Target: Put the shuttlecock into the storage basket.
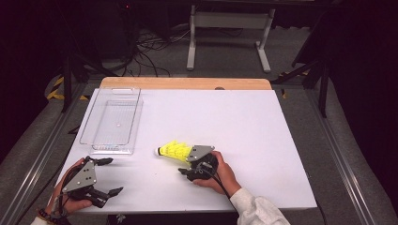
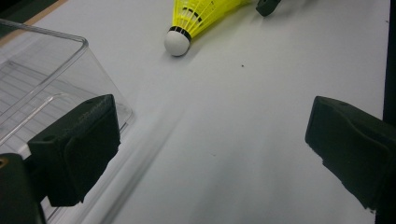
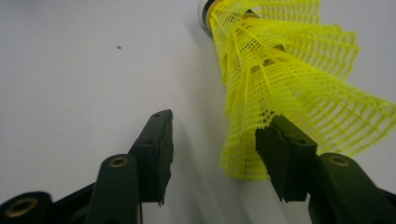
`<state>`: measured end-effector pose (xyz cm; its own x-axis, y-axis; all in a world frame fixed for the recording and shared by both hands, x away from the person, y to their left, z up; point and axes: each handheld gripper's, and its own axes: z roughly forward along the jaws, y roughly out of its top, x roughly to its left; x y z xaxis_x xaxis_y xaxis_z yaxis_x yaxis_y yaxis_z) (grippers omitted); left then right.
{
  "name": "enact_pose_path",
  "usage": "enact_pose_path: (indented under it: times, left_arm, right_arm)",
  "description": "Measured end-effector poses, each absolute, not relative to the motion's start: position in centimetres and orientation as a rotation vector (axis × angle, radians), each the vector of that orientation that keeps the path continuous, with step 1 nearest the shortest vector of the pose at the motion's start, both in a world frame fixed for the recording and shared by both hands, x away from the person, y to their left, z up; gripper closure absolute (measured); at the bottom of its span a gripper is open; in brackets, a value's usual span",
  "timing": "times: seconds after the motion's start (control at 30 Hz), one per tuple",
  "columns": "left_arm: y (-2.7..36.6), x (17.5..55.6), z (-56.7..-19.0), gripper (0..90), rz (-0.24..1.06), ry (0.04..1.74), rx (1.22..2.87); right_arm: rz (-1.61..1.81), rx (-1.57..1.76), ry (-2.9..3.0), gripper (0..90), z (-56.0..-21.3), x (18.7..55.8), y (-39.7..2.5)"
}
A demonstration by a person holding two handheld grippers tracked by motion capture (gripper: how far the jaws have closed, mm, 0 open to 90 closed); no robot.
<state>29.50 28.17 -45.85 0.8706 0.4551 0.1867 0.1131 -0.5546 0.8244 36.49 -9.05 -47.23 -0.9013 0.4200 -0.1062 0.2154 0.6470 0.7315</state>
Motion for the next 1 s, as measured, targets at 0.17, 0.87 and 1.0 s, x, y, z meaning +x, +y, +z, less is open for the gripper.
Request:
enact_pose_path:
  times: [0.17, 0.87, 1.0]
  left_arm:
    - [28.2, 29.6, -45.9, 4.2, 0.473, 0.417, 2.131]
    - [28.0, 29.7, -46.1, 4.2, 0.463, 0.412, 2.144]
    - [28.1, 29.7, -46.0, 4.1, 0.460, 0.413, 2.135]
  right_arm:
    - [1.109, 0.541, 2.597, 40.8, -47.1, 36.8, -8.2]
    - [1.150, 0.791, 2.488, 49.0, -47.1, 38.6, -5.8]
    - [1.195, 0.887, 2.454, 55.7, -47.0, 39.0, -5.8]
